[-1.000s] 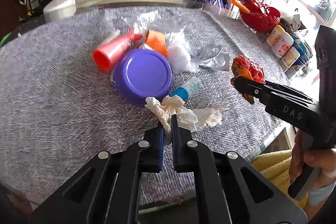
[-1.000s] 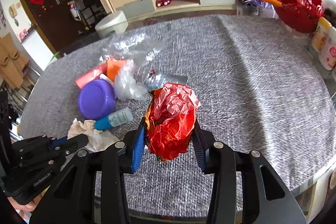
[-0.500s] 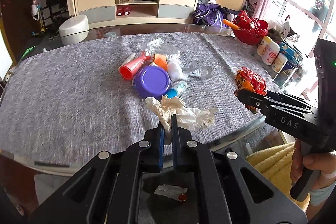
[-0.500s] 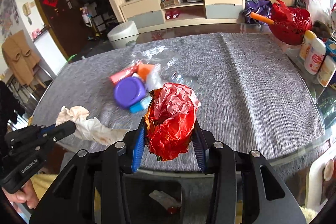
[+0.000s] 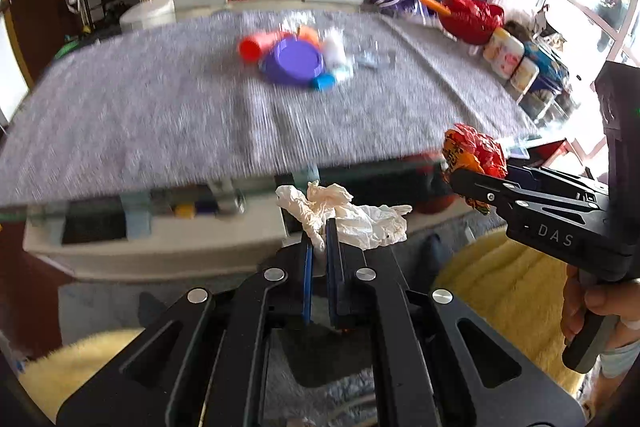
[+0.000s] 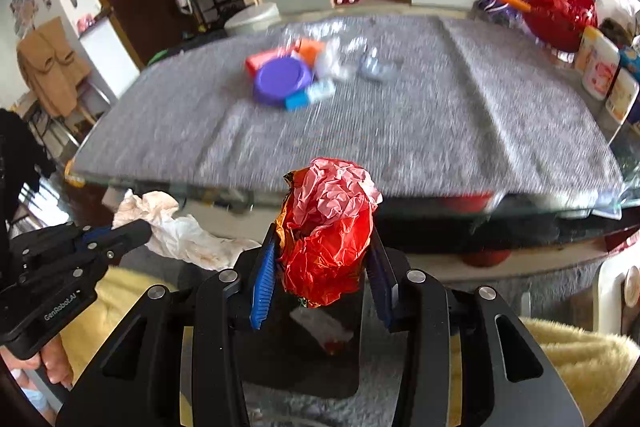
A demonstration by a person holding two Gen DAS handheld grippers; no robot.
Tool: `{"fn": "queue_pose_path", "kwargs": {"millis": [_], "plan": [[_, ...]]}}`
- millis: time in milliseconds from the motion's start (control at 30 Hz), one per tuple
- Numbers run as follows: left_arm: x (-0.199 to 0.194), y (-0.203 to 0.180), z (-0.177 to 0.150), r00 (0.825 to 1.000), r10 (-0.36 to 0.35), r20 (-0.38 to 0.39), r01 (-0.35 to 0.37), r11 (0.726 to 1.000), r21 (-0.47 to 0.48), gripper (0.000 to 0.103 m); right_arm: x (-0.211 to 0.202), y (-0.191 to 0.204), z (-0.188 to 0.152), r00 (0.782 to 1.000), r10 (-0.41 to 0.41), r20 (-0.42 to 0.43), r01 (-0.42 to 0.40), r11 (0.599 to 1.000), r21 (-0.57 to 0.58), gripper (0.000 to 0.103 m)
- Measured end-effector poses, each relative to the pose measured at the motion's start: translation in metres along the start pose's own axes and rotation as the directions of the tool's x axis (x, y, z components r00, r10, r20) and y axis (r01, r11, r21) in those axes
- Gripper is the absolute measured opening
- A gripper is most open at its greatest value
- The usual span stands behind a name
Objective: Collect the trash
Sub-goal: 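Lower both items over the bin and open both tools to release them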
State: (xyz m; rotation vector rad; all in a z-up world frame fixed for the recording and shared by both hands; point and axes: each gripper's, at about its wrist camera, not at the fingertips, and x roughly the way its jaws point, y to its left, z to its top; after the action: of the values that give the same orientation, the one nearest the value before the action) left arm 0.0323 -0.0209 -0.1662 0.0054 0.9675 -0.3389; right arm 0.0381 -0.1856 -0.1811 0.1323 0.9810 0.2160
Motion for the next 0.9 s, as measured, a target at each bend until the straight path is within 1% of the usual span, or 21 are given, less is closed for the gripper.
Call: {"fn": "queue_pose_path", "kwargs": {"millis": [267,467,700,800,833,867,900], "plan": [[0.031,0.001,-0.042,0.994,-0.009,-0.113,0.006,0.999,-0.033,0.005,0.03,-0.001,-0.034,0.994,0.012,-0.108,-0.01,1.0,0.017,0.042],[0.061,0.001,-0.066,0.978,-0.014,-0.206,0.005,0.999,-0.042,0.005,0.055,-0.002,-0.055,0.98,0.035,-0.196,-0.029,0.999,0.037,0.042],[0.078,-0.002,-0.076,0.964,-0.022,-0.265,0.012,0.999,-0.038,0.005,0.071,0.001,-0.067,0.964,0.044,-0.261,-0.035,0.999,0.04,0.044],[0.081,0.0,-0.077,0.961,-0.021,-0.275,0.01,0.999,-0.042,0.006,0.073,-0.001,-0.066,0.963,0.053,-0.265,-0.039,0.998,0.058,0.047],[0.082,0.001,-0.078,0.96,-0.019,-0.279,0.008,0.999,-0.042,0.012,0.073,-0.002,-0.065,0.962,0.054,-0.266,-0.039,0.997,0.062,0.048],[0.083,0.001,-0.078,0.96,-0.019,-0.28,0.007,0.999,-0.044,0.017,0.074,-0.002,-0.065,0.962,0.052,-0.267,-0.035,0.997,0.066,0.052],[0.083,0.002,-0.077,0.96,-0.021,-0.28,0.008,0.999,-0.047,0.028,0.074,-0.003,-0.064,0.962,0.05,-0.267,-0.032,0.997,0.07,0.059]]}}
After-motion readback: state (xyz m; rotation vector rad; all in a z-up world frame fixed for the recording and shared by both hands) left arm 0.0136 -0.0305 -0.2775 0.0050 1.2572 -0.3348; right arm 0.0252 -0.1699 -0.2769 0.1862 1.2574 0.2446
